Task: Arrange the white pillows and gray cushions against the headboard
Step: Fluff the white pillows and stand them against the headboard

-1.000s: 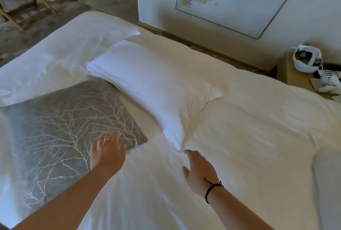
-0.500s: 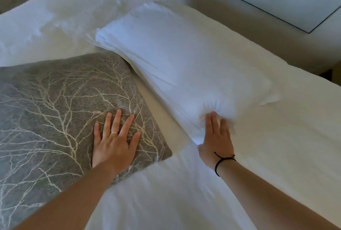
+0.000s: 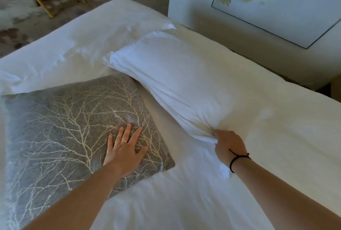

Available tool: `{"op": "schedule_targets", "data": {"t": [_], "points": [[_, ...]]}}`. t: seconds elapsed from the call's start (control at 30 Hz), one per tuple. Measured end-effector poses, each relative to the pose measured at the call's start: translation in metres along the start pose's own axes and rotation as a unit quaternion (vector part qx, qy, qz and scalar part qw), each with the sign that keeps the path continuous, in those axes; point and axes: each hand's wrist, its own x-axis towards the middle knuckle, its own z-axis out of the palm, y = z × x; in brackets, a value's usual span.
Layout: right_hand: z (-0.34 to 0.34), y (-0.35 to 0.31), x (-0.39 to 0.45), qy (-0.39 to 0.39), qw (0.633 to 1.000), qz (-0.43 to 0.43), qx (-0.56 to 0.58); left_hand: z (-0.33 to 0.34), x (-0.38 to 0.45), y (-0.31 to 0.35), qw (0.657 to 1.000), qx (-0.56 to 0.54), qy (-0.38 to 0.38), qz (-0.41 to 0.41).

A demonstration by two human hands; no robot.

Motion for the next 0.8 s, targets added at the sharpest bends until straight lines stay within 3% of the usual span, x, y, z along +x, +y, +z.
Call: {"op": "schedule_targets", "data": {"t": [0.17,0.33,0.53,0.67,0.8], "points": [[-0.072,-0.017,-0.066,0.011,0.992,0.006,0.124,-0.057,-0.053,0.056,0.991,-0.081,0.077,0.073],[-0.136,0.012,-0.180,-0.010,0.977,0.038,0.209,-0.104,-0.107,0.157,0.957,-0.049,0.136,0.251],[-0.165,0.101,-0.351,0.022,0.957,0.118,0.265,-0.110,-0.196,0.271,0.870,0.177,0.049,0.458],[-0.159,0.166,-0.455,0.034,0.944,0.172,0.278,-0.083,-0.273,0.338,0.820,0.200,-0.018,0.536],[-0.155,0.220,-0.531,0.054,0.923,0.230,0.303,-0.052,-0.343,0.399,0.797,0.184,-0.014,0.575]]}}
